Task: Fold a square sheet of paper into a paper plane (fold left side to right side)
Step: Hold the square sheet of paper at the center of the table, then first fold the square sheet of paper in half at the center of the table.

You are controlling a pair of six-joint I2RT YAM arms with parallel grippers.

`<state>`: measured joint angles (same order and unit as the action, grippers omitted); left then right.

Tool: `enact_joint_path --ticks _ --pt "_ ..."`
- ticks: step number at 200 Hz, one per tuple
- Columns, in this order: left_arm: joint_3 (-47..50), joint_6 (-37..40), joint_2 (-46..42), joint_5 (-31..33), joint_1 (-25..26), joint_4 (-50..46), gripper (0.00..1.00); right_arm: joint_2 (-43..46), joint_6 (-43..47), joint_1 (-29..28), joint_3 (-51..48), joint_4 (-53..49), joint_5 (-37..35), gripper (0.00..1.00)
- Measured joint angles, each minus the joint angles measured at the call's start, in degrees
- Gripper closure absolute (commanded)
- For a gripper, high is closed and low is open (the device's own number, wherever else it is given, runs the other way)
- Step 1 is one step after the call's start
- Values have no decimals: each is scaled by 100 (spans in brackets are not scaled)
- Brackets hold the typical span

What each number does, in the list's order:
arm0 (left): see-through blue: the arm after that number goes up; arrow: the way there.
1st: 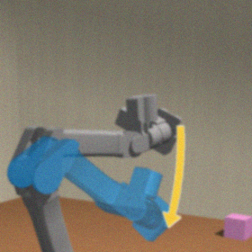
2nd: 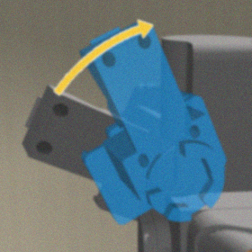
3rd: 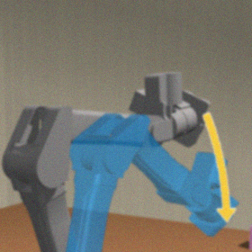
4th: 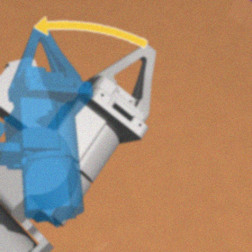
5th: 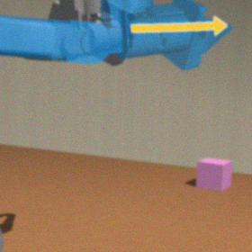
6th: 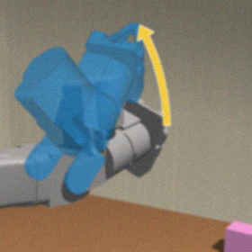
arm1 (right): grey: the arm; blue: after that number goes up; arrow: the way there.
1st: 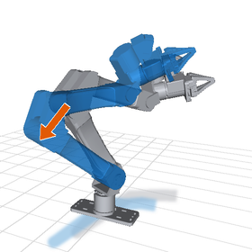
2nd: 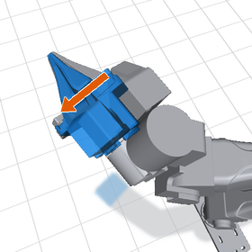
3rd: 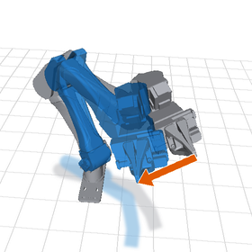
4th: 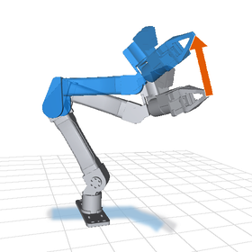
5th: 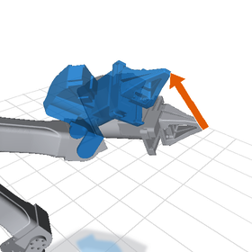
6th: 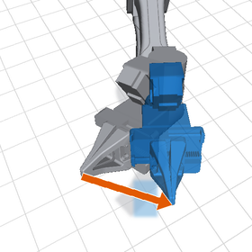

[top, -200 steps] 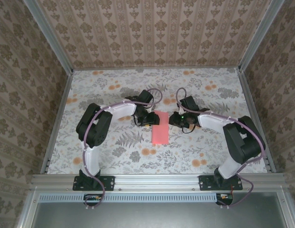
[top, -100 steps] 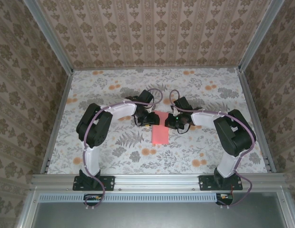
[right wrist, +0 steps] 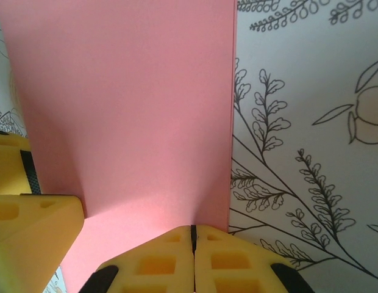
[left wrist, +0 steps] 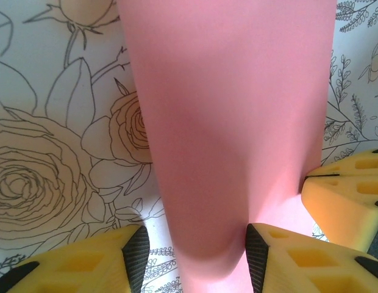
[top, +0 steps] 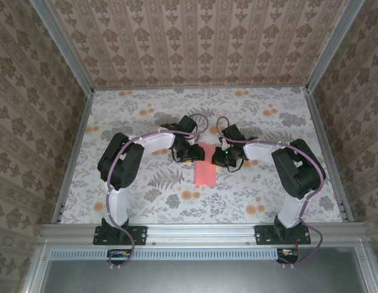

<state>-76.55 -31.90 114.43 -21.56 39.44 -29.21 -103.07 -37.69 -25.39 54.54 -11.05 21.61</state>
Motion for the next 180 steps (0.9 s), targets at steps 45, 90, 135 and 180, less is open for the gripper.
enact_joint_path --ticks 45,90,135,180 --pt "4 52 -192 48 -15 -127 43 -26 4 0 57 -96 -15 93" --pt "20 92 -887 -61 -129 -85 61 -50 4 0 94 -138 -13 93" --pt "157 55 -887 -752 -122 358 78 -72 4 0 131 -188 -15 93" --pt "234 2 -557 -1283 -116 708 82 -94 7 0 179 -258 -15 93"
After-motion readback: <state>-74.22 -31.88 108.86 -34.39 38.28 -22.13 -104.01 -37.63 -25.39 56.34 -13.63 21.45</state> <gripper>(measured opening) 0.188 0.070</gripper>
